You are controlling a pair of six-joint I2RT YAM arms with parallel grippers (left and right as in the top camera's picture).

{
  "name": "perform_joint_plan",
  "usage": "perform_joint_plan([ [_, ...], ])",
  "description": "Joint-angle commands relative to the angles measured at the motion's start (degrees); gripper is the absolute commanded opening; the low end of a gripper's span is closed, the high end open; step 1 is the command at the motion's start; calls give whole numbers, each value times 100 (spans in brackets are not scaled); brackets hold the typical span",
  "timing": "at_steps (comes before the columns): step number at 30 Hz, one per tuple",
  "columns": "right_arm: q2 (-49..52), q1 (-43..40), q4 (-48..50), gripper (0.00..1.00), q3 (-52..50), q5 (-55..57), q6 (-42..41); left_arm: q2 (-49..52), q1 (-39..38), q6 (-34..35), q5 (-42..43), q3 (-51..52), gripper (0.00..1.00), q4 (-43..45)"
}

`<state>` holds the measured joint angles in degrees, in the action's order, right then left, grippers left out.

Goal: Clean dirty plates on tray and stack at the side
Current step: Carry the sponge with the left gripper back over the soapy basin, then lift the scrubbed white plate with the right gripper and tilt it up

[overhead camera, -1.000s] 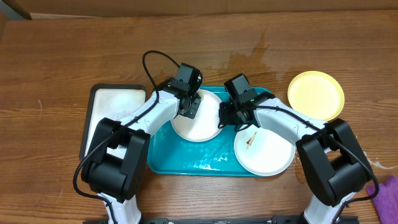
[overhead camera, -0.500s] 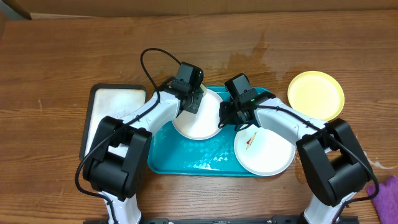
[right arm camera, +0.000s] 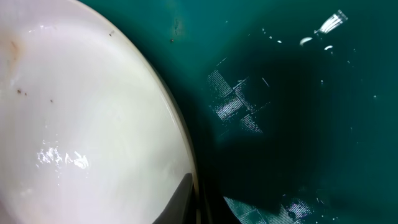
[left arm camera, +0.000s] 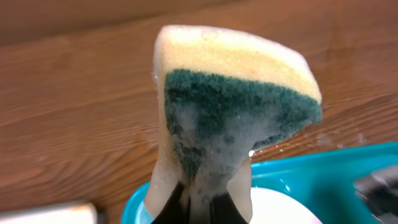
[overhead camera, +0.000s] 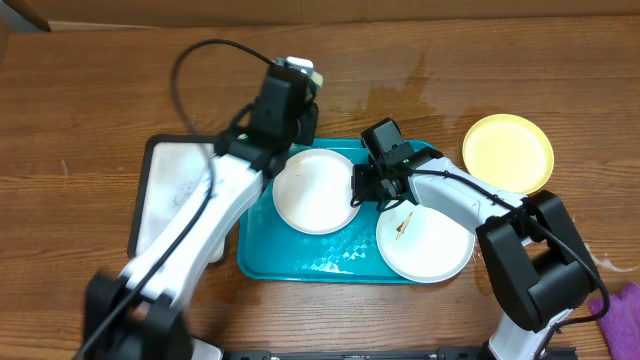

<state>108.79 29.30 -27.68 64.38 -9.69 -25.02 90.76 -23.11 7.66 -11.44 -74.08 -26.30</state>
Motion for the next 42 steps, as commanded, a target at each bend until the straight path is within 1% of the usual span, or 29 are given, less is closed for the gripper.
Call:
perform_joint_plan([
  [1,-131,26,-24,5,-48,-9,72,-649,251,481,-114,-68,4,-748],
  [5,-131,26,-24,21,-39,-96,72,-999,763,787,-76,-68,4,-2063],
  [7,-131,24,-42,27,-13,-170,74,-1045,1095,826,-26,-68,4,-2710],
  [9,-131,26,-74,36,33,-254,74,-1019,1486,824,24,-57,4,-3342],
  [11,-131,26,-111,45,68,-313,72,-953,1858,820,146,-35,4,-3781],
  [13,-131,26,-120,50,72,-400,70,-855,2179,708,348,20,4,-4009],
  [16,-131,26,-227,51,72,-413,-81,-601,2583,468,588,85,4,-4194],
  [18,-131,33,-308,50,66,-411,-190,-378,2789,389,811,87,4,-4297],
  [19,-131,33,-326,43,55,-411,-234,-264,2874,341,953,87,4,-4323],
  [20,-131,33,-345,32,55,-409,-273,-155,2944,275,1082,87,4,-4336],
  [21,-131,33,-354,17,55,-409,-275,-42,3008,216,1180,87,4,-4341],
  [22,-131,33,-356,7,55,-409,-275,68,3060,179,1263,87,4,-4341],
  [23,-131,33,-354,4,55,-409,-278,177,3097,160,1309,87,4,-4332],
  [27,-133,31,-378,4,120,-409,-291,529,3141,153,1325,87,4,-4245],
  [29,-133,20,-577,4,310,-374,-260,616,3139,153,1320,87,4,-4201],
  [32,-133,22,-1097,4,719,-179,-219,634,3141,153,1292,87,4,-4107],
  [36,-133,66,-1790,4,1300,431,-153,634,3139,153,1252,87,7,-3991],
  [42,-133,125,-2892,4,2140,1093,166,632,3141,151,1226,87,10,-3991],
])
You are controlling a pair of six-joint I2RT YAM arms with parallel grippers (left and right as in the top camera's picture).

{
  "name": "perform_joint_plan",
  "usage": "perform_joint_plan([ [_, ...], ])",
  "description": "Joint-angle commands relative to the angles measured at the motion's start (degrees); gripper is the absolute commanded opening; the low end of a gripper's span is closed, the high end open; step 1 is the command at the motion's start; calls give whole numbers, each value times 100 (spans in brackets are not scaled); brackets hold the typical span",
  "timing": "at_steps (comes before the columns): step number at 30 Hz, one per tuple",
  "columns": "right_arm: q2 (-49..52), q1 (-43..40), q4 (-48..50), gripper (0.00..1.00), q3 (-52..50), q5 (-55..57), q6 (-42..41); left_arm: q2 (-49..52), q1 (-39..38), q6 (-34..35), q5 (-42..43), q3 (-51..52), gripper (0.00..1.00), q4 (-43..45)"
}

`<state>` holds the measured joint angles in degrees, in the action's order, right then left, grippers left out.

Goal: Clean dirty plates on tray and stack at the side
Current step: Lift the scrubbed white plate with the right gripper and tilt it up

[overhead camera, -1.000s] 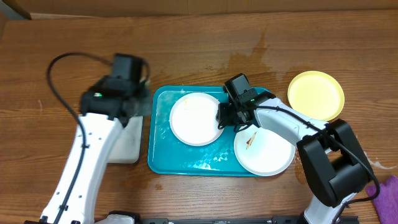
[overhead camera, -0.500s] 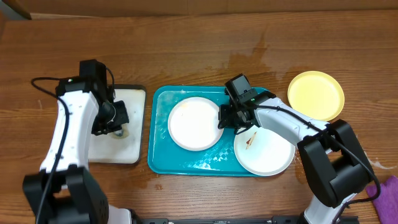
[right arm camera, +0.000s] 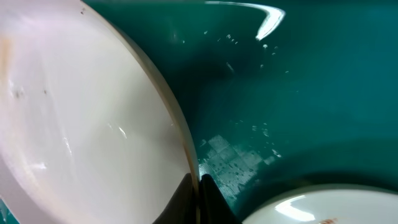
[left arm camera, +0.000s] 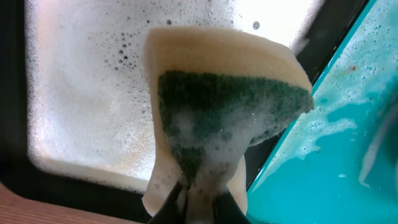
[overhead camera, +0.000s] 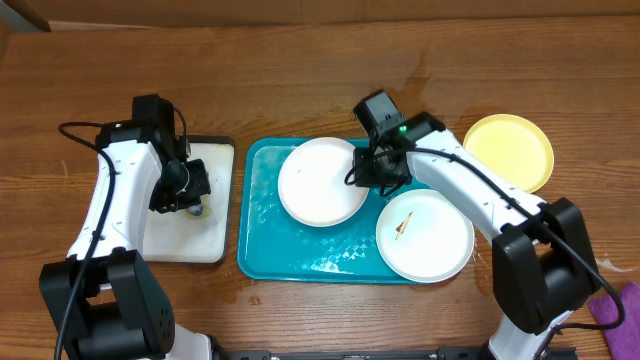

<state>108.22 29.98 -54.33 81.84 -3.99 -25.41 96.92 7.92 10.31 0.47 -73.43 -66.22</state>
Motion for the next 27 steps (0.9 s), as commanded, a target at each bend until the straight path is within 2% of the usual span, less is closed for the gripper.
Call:
perform_joint_plan([
  [1,-76,74,-367,4,487,638,236,17,37,-114,33,22,11,2],
  [10,-76,212,-1226,4,1290,1403,507,17,35,-111,-127,22,11,2],
  [14,-76,422,-1495,4,1587,2299,542,17,35,-109,-127,22,10,4],
  [27,-76,1593,-1029,4,1727,4564,817,15,35,-90,-103,22,10,7],
])
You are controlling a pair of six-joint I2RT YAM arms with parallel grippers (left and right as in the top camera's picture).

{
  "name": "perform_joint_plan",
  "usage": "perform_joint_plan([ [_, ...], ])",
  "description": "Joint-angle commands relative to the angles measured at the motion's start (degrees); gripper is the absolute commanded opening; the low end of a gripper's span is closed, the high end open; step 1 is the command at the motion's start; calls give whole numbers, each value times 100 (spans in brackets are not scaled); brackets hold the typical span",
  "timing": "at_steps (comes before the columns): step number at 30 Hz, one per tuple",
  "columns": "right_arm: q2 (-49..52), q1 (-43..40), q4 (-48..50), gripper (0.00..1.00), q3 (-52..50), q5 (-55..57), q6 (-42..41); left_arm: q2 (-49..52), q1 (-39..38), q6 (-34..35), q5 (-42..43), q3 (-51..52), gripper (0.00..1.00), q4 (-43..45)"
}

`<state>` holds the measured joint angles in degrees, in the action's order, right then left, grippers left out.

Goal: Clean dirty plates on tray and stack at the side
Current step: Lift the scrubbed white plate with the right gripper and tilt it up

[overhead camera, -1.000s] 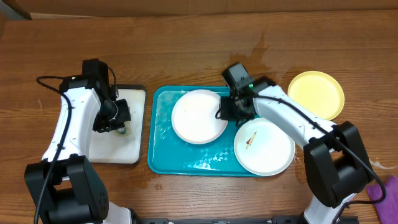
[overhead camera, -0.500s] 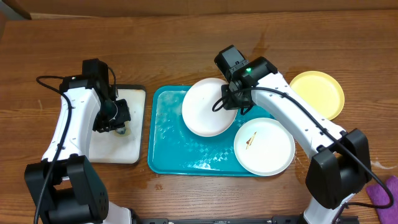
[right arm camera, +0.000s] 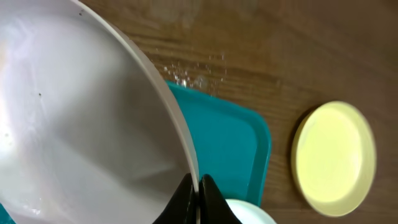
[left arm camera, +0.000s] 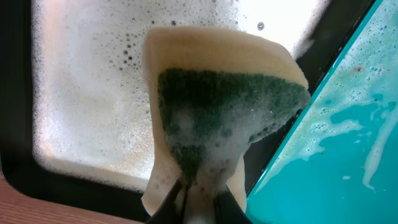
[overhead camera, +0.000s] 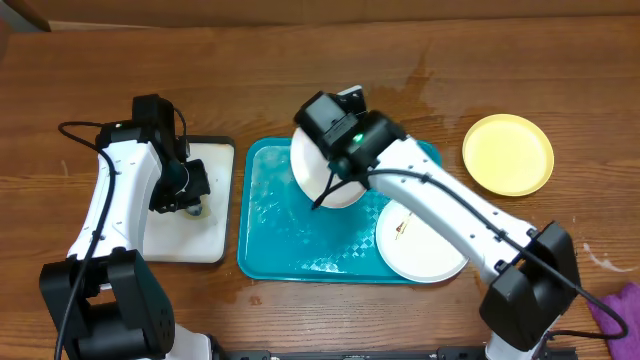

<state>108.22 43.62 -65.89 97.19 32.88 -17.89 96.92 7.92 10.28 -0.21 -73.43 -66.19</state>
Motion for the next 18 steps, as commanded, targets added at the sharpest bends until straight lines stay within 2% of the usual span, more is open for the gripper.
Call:
perform_joint_plan([
  [1,-76,334,223,4,192,1038,157,15,35,-87,-35,22,10,4],
  [8,-76,990,1049,4,188,2225,632,17,35,-85,-35,22,10,4],
  [18,-74,1768,1777,4,188,4107,636,15,35,-87,-37,22,10,7],
])
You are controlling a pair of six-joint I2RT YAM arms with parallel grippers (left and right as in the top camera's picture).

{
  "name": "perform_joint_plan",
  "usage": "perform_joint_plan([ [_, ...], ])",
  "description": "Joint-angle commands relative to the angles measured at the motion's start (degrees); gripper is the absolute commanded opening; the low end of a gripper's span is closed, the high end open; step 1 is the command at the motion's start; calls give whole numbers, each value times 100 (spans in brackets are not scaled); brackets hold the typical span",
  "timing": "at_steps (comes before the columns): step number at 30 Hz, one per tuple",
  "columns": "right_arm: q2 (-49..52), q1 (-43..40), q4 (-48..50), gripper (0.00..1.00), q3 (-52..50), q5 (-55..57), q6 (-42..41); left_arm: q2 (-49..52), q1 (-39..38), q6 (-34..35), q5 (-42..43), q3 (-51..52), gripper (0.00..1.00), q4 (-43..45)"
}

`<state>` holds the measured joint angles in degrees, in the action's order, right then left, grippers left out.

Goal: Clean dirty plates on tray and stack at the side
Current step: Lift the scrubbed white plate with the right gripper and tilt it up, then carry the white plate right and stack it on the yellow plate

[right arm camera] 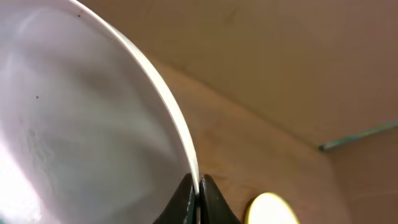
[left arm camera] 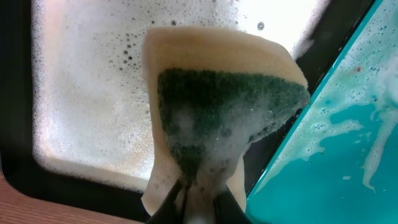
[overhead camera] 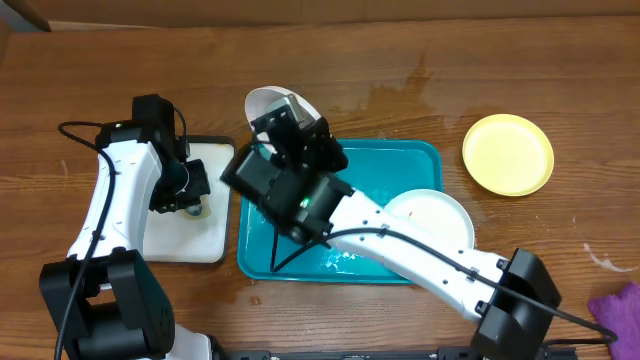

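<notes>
My right gripper (right arm camera: 198,194) is shut on the rim of a white plate (right arm camera: 81,124), which it holds tilted and high above the table; overhead the plate (overhead camera: 272,103) shows above the far left corner of the teal tray (overhead camera: 300,255). A second white plate (overhead camera: 440,225) with a small food scrap lies on the tray's right side. The left gripper (left arm camera: 199,202) is shut on a soapy yellow-green sponge (left arm camera: 224,106) over the foamy white basin (left arm camera: 87,93).
A yellow plate (overhead camera: 508,153) sits on the table at the right and also shows as the yellow plate (right arm camera: 268,209) in the right wrist view. A purple cloth (overhead camera: 620,305) lies at the front right corner. A wet patch darkens the wood behind the tray.
The right gripper has risen much higher with the white plate and moved left, from over the tray's far middle to above its far left corner. The left arm and sponge have not moved.
First the left gripper held the sponge above the left plate on the tray, with the right gripper pinching that plate's rim. Then the sponge was over the basin and the plate's edge was raised. Later the plate hung tilted over the tray, now higher and further left.
</notes>
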<state>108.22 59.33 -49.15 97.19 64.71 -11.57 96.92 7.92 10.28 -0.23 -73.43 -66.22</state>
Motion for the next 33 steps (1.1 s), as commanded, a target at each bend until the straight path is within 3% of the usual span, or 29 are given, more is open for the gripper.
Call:
perform_joint_plan([
  [1,-76,267,149,4,188,1010,2,15,35,-87,-35,22,10,13],
  [16,-76,597,619,4,177,2057,-39,15,35,-85,-33,22,10,9],
  [24,-74,570,516,4,142,1738,-391,17,35,-85,-33,22,10,2],
  [33,-74,424,254,4,142,282,-695,17,35,-85,-33,22,10,0],
])
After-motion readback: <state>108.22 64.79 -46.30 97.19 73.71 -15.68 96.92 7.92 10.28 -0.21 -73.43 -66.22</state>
